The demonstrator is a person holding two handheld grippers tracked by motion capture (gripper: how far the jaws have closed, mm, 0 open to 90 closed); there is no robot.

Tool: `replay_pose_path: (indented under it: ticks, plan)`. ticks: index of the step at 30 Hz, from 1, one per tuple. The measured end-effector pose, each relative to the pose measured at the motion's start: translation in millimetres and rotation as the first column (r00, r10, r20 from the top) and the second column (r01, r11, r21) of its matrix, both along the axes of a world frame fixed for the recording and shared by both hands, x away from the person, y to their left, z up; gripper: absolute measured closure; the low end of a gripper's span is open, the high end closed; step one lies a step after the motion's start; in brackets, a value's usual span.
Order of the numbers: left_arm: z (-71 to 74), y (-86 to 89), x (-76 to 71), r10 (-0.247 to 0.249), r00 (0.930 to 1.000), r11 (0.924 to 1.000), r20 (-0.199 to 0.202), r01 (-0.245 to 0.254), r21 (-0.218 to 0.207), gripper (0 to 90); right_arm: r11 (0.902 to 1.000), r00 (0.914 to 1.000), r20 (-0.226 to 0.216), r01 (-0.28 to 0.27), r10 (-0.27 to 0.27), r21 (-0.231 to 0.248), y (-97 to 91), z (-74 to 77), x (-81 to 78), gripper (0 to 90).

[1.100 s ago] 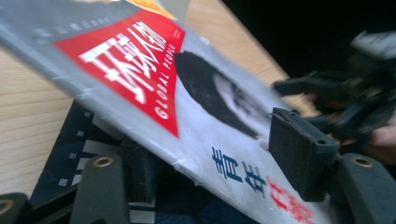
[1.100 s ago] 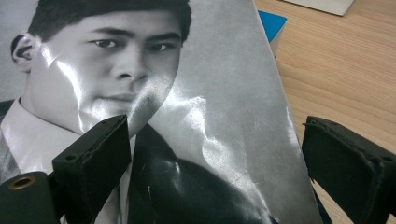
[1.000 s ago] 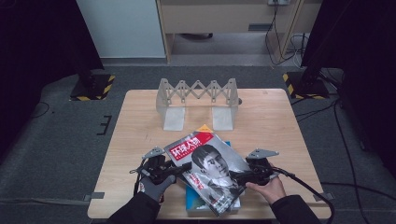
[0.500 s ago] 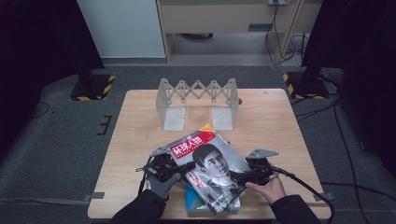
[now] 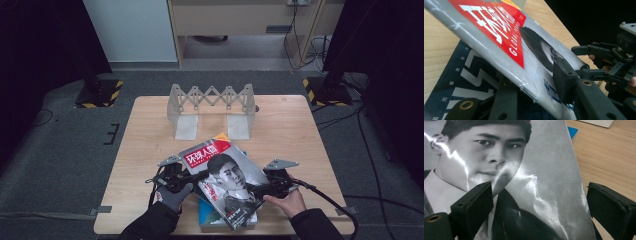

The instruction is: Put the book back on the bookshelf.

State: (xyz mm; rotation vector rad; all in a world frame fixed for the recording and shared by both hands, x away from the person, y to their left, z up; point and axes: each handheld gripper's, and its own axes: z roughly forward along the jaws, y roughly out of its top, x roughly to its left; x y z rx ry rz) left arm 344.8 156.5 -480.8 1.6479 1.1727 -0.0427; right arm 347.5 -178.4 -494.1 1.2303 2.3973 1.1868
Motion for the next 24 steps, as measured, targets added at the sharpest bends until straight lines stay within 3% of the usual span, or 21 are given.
replay_pose_path:
  ticks: [10,14,24]
  plan:
    - [8.4,-0.4,0.2,0.003,1.0,0.9996,-0.006,-0.004,-0.026,71.3,0.9998,0.9998,0.003,0.019,-0.019,0.01,-3.3,5.1,0.3,10.2]
    - [9.8,-0.6,0.0,0.002,1.0,0.9997,-0.002,-0.002,-0.023,71.7,0.9994,0.9991,0.025,0.033,-0.033,0.011,-6.2,7.8,1.1,9.3]
    - [6.8,0.0,0.6,0.007,0.9998,0.9998,-0.018,-0.008,-0.019,71.0,0.9994,0.9991,0.023,0.036,-0.036,0.001,-6.2,7.3,1.9,8.5]
